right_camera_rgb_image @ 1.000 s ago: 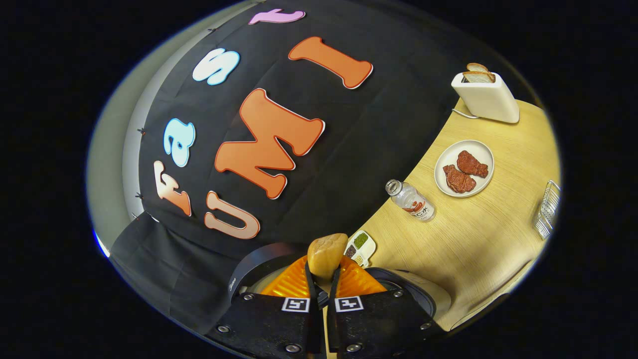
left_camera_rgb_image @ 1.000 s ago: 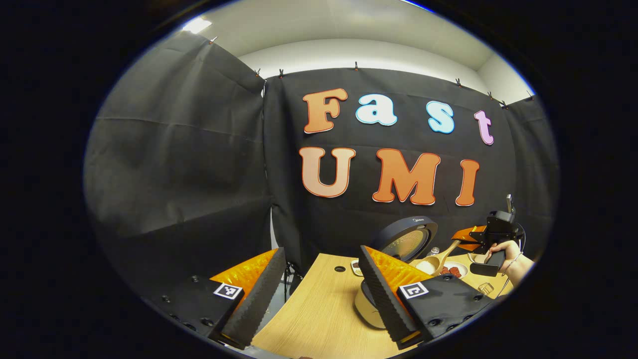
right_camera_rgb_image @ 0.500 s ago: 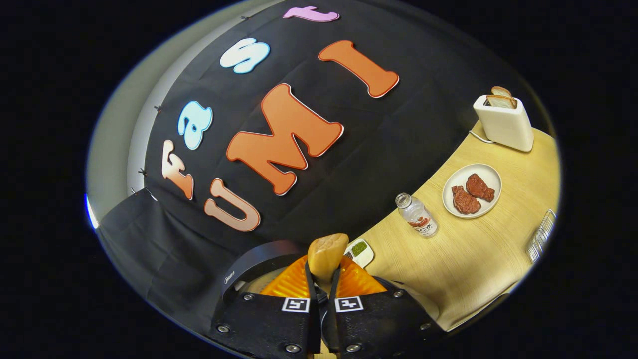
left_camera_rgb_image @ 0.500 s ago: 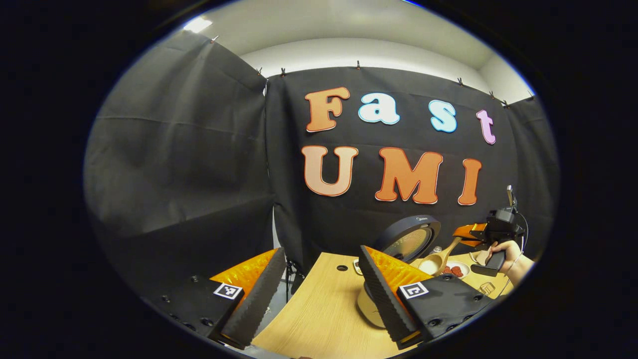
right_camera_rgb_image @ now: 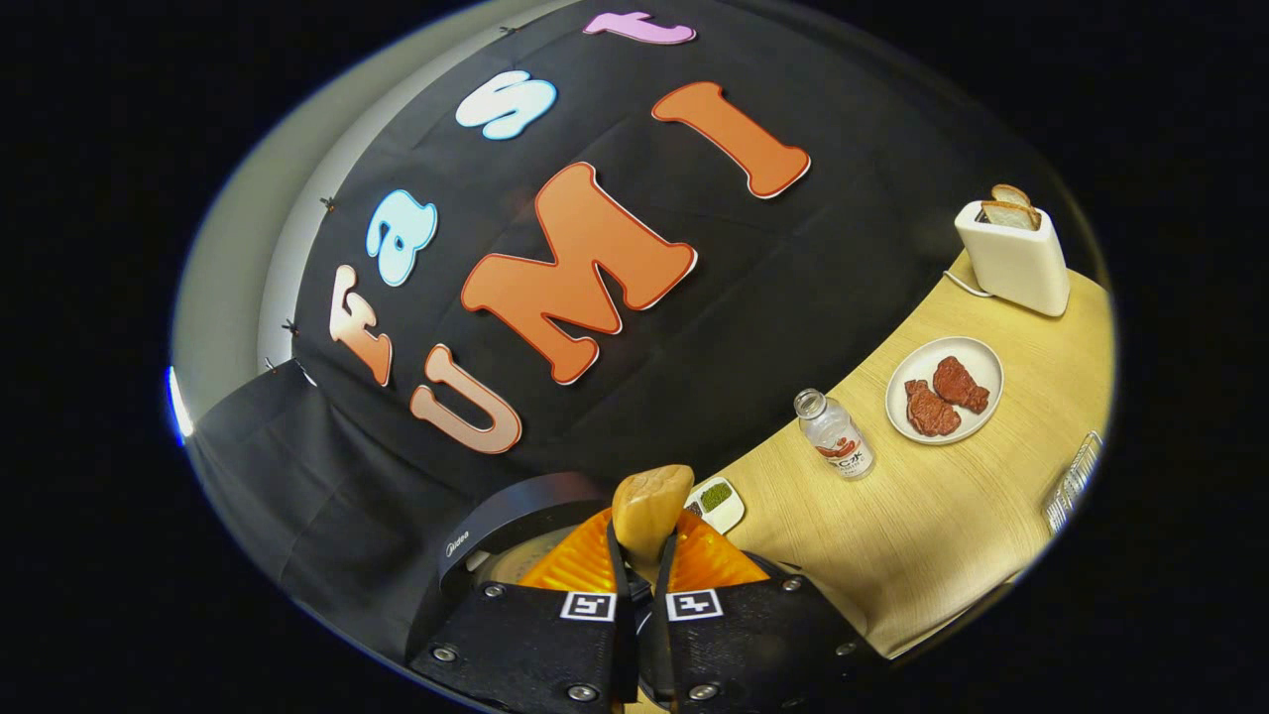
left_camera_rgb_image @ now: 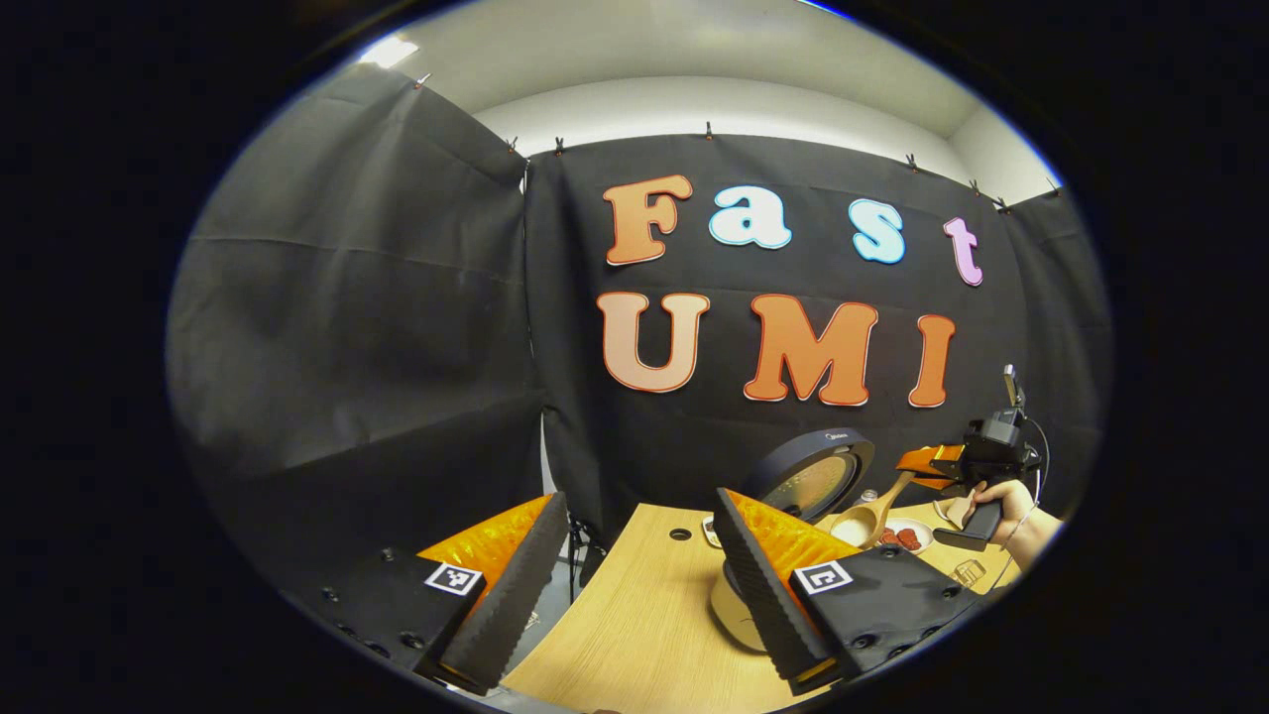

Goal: Close the left gripper, press the button to open the rice cooker; take a wooden spoon from the chopstick holder with the right hand, scoop a spoonful of rice and pour it into the rice cooker, then put the wooden spoon back into the chopstick holder.

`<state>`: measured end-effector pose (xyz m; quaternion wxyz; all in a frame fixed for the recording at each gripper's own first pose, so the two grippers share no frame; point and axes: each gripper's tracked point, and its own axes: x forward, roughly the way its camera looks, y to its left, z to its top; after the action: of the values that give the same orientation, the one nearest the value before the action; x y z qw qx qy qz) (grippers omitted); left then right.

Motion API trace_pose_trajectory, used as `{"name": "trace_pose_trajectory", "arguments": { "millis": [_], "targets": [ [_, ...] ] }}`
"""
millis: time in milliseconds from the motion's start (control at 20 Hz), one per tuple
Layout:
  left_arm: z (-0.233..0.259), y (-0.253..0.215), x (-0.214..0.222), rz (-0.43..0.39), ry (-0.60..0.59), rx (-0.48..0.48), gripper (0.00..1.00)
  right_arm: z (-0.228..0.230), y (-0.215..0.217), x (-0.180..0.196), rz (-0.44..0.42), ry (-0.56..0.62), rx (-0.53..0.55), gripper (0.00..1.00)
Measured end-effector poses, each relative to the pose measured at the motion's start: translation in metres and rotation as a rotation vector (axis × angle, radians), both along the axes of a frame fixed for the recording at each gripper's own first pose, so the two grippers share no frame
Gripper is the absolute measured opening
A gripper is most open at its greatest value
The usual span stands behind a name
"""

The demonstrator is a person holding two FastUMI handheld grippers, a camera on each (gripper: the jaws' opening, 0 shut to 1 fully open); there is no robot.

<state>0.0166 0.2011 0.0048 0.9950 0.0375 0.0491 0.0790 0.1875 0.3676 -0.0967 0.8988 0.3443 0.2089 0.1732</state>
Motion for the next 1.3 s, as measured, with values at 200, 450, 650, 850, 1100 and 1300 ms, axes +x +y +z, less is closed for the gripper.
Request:
{"name": "trace_pose_trajectory", "arguments": {
  "millis": [200, 450, 650, 850, 1100, 1300],
  "targets": [
    [0.0, 0.0, 0.001, 0.0, 0.0, 0.004, 0.96, 0.003, 0.003, -0.001, 0.01, -0.026, -0.025, 0.05],
    [0.001, 0.003, -0.003, 0.006, 0.001, 0.007, 0.96, 0.011, 0.005, -0.005, 0.02, -0.063, -0.051, 0.04],
    [0.001, 0.004, -0.004, 0.01, 0.0, 0.008, 0.96, 0.017, 0.008, -0.01, 0.033, -0.094, -0.082, 0.04],
    [0.001, 0.008, -0.007, 0.018, 0.002, 0.013, 0.96, 0.017, 0.011, -0.013, 0.044, -0.121, -0.114, 0.04],
    [0.002, 0.011, -0.011, 0.025, 0.001, 0.011, 0.96, 0.019, 0.015, -0.017, 0.059, -0.159, -0.152, 0.04],
    [0.002, 0.01, -0.013, 0.023, 0.001, 0.015, 0.96, 0.026, 0.016, -0.02, 0.069, -0.196, -0.182, 0.04]
  ]
}}
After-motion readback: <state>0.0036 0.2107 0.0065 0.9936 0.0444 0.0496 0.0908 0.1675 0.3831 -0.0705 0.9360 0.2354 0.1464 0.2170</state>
